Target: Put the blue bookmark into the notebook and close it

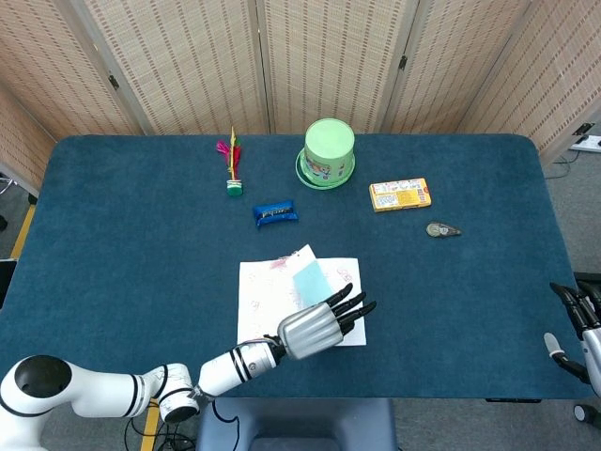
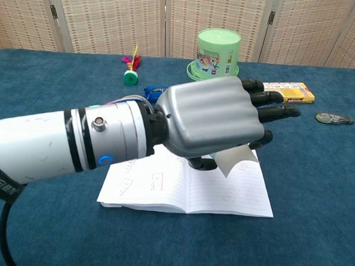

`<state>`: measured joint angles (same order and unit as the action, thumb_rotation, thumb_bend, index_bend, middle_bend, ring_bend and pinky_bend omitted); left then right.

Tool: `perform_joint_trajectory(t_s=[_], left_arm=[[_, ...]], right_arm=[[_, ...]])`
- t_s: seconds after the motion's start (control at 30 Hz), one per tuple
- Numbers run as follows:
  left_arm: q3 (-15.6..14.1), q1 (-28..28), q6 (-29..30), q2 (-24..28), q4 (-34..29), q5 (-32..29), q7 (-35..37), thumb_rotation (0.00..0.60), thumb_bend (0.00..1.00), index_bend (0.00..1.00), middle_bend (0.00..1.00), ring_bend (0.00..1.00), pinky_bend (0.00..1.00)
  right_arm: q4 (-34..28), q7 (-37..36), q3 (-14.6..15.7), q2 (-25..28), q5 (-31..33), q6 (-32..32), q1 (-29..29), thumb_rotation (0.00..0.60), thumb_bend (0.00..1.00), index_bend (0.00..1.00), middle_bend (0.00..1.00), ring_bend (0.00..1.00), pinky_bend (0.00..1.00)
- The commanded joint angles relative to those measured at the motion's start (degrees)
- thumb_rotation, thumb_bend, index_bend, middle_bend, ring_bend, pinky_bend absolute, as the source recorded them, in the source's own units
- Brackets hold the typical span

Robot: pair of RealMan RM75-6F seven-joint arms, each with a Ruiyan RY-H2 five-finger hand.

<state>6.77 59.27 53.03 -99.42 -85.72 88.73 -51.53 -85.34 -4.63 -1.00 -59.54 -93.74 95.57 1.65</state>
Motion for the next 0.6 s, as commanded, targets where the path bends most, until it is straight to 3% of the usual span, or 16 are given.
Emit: perform_joint_trajectory(t_s=[0.03,0.33,0.6], left_arm=[[-0.3,0.7,-1.0,-2.5,3.3,-0.1,-0.3,0.600,0.28,0.38,0.00,0.00,0.16],[-1.7,1.5,-1.4,-6.7,8.9,1.8,-0.2,0.600,0.28,0.35,0.00,0.00,0.15],[-0.9,1.2,-2.1,-10.1,13.4,-0.2,-1.5,0.600,0.28,0.25,0.00,0.00,0.15]], right_arm=[[0.0,-0.1,-0.1,0.1,0.2,-0.1,0.0,0.600,0.30,0.12,0.21,0.11,0.20],[0.7,-0.7,-0.2,-0.5,0.5,-0.9,-0.2,0.600,0.31,0.12,0.21,0.11,0.20],[1.3,-1.4,-0.2,-0.4,0.8,-0.6,0.1,0.600,0.31,0.12,0.21,0.11,0.20]])
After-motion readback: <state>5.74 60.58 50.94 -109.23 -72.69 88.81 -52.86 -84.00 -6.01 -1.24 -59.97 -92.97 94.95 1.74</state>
